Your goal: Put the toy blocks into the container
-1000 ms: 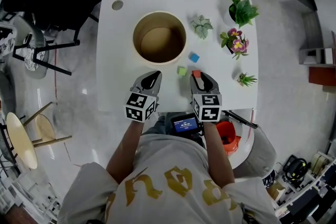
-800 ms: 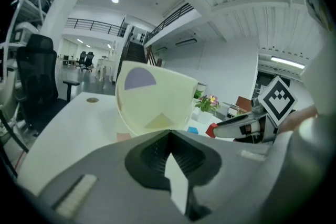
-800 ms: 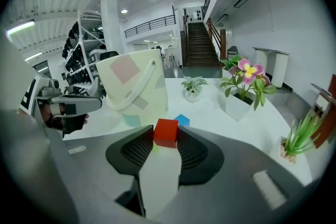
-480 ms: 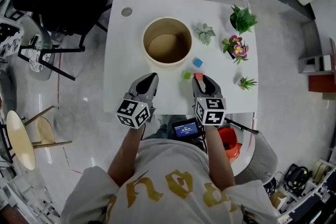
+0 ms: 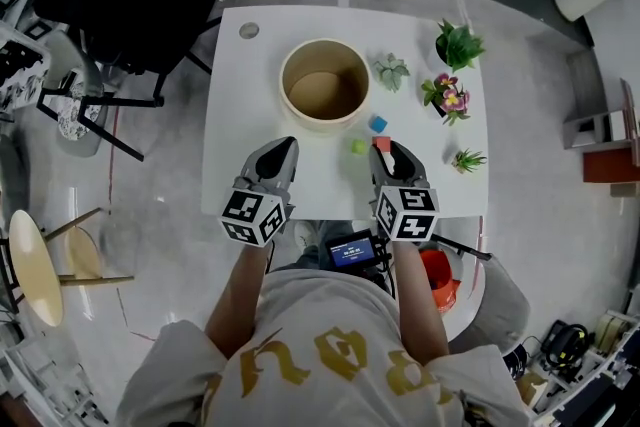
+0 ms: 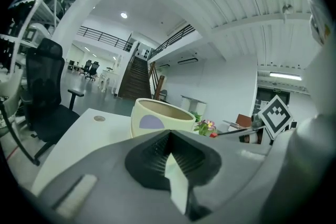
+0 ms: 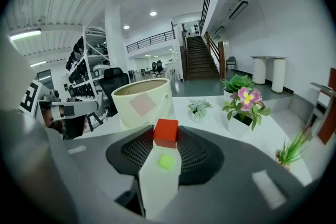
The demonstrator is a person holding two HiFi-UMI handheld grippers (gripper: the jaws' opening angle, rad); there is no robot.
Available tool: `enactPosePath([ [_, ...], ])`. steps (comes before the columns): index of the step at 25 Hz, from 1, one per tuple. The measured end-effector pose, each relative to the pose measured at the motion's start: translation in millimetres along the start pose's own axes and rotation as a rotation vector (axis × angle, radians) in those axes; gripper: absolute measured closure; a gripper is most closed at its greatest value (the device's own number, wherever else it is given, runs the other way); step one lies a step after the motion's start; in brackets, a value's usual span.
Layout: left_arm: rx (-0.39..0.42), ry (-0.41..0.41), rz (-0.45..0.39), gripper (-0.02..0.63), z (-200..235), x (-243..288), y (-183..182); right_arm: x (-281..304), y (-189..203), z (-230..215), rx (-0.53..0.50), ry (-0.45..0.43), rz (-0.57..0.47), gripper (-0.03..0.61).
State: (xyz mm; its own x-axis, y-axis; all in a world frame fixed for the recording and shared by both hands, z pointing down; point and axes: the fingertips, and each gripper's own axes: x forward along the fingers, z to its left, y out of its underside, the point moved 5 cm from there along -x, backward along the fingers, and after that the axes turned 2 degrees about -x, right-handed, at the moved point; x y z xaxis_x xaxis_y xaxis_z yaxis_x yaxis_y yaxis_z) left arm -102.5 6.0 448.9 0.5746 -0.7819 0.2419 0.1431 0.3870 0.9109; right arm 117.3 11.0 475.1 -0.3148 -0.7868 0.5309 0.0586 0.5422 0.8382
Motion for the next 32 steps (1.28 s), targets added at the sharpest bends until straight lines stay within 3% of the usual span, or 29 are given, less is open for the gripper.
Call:
enactPosePath([
  [7, -0.049, 0.022, -0.056, 0.613, 3.7, -8.5, -21.7, -8.1, -21.3, 14.0, 0.025, -0.029, -0.063, 0.411],
  [32, -0.032, -0.012, -0.09, 0.613, 24.9, 8.9, -52.4, 9.0, -83.9, 32.5, 0.006, -0.138, -0.2, 0.411],
])
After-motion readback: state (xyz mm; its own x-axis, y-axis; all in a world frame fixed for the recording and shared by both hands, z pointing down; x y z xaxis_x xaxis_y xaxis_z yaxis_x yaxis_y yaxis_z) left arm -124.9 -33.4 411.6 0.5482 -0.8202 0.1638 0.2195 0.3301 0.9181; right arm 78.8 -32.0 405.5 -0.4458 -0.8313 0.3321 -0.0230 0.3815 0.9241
